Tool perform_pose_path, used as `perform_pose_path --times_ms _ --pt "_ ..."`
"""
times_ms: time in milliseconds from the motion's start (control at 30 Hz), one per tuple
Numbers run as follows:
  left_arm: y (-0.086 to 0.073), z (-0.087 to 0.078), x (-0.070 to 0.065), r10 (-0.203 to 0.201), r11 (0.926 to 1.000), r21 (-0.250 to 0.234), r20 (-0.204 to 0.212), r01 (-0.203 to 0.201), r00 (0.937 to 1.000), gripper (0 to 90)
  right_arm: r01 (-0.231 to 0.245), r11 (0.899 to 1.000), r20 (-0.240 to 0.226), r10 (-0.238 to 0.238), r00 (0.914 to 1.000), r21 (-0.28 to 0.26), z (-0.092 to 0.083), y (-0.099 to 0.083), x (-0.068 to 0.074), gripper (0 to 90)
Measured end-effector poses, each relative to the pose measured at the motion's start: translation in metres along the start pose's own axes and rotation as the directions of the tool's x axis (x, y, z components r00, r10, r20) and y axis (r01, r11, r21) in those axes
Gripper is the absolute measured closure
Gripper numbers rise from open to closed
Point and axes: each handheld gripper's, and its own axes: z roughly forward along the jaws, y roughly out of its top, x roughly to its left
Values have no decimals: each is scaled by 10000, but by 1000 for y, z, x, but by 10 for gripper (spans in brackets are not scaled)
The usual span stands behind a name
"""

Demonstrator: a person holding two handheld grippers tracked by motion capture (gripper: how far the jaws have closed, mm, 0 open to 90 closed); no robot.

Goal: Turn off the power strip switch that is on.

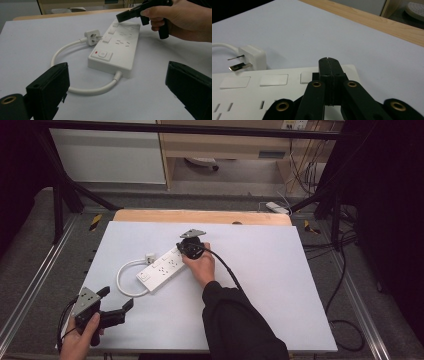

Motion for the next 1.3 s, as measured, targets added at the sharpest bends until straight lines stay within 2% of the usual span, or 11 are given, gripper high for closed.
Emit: perform_pose_path --times_ms 533,867,967,1167,1300 --pt "0 0 -1 41 10000 50 -35 -41 10000 54 112 9987 -199 -122 9997 -499 -46 4 1 900" --pt "-1 0 -1 35 10000 61 -42 -35 10000 54 28 9961 -375 -61 9993 -885 -87 5 -1 900" --pt "-1 0 -2 28 10000 60 -48 -27 10000 54 38 9963 -226 -57 9997 -857 -99 6 -3 900" --pt "-1 0 -2 18 10000 59 -55 -18 10000 54 -70 9941 -245 44 9997 -1081 -122 7 -8 900" --pt "-1 0 -2 23 10000 64 -58 -22 10000 54 -161 9930 -332 122 9994 -1172 -134 6 -11 862"
